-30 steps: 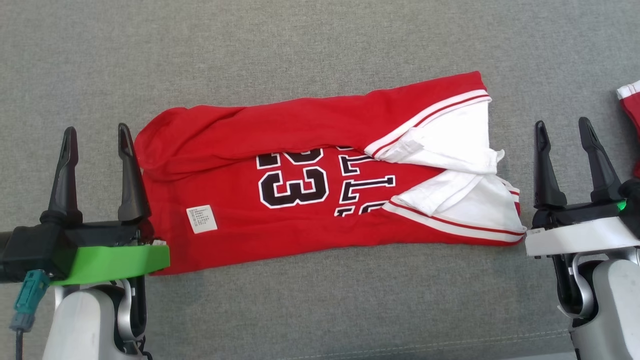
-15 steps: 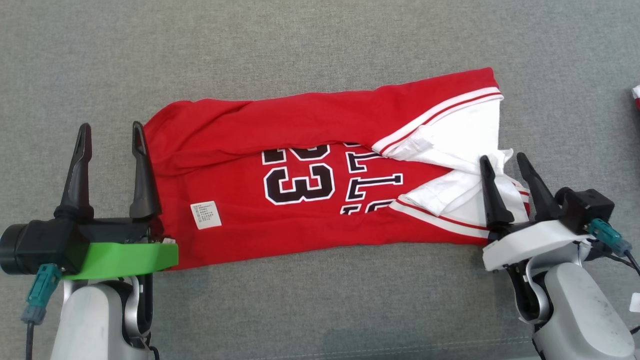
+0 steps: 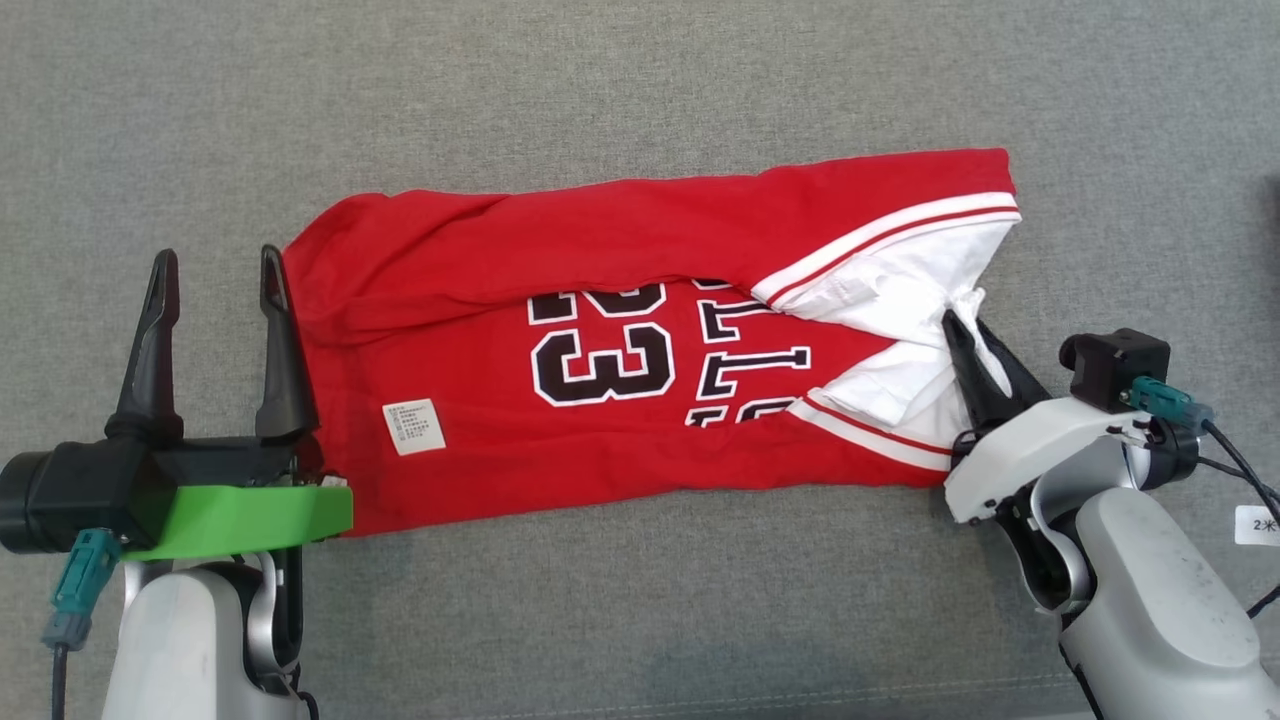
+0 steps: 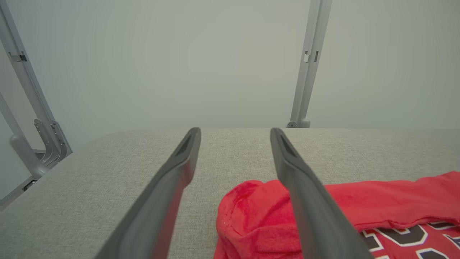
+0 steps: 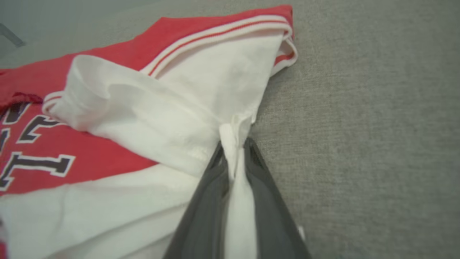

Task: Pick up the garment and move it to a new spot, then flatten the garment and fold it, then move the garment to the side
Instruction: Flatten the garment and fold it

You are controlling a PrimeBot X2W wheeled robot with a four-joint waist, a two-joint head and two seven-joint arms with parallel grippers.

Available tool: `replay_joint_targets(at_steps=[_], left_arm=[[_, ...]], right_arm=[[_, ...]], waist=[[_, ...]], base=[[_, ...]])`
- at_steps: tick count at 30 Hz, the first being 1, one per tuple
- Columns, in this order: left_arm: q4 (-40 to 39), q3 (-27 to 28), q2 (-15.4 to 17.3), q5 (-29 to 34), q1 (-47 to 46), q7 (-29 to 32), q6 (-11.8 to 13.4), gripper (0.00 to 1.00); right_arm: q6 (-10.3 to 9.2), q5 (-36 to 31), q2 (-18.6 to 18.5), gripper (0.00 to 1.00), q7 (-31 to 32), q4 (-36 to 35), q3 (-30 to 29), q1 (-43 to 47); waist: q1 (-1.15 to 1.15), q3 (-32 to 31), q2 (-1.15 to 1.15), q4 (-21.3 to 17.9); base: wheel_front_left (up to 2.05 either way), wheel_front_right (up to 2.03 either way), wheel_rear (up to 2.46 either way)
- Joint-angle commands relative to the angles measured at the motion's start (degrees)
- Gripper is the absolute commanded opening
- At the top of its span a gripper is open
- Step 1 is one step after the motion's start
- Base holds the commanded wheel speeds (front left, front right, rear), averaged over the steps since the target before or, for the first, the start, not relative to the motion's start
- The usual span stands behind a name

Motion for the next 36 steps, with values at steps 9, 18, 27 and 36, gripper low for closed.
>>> replay_joint_targets(at_steps=[9,18,27,36], left_arm=[[-0.07,1.31,-0.5,0.9,-0.77,-0.14,-0.66,1.0],[-0.3,1.93,-0.82,1.51,-0.32,-0.15,-1.1,1.0],[-0.11,2.19,-1.11,1.71,-0.34,-0.14,-1.58,1.0],[0.28,1.86,-1.56,1.26,-0.65,-0.14,-1.9,1.0]], right_arm=[[-0.26,0.01,-2.21,0.0,-0.96,-4.98,-5.18,4.16],[-0.2,-1.29,-5.24,0.0,-0.53,-9.76,-17.43,7.11],[-0.19,-5.7,-4.1,0.0,1.37,-26.69,-9.75,6.07],[-0.17,-6.73,1.42,0.0,7.86,-38.85,7.62,3.04]], waist=[[0.0,-0.06,0.0,-1.78],[0.0,-0.08,0.0,-3.16],[0.0,-0.87,0.0,-4.02],[0.0,-1.59,0.0,-3.42]], base=[[0.0,0.0,0.0],[0.0,0.0,0.0],[0.0,0.0,0.0],[0.0,0.0,0.0]])
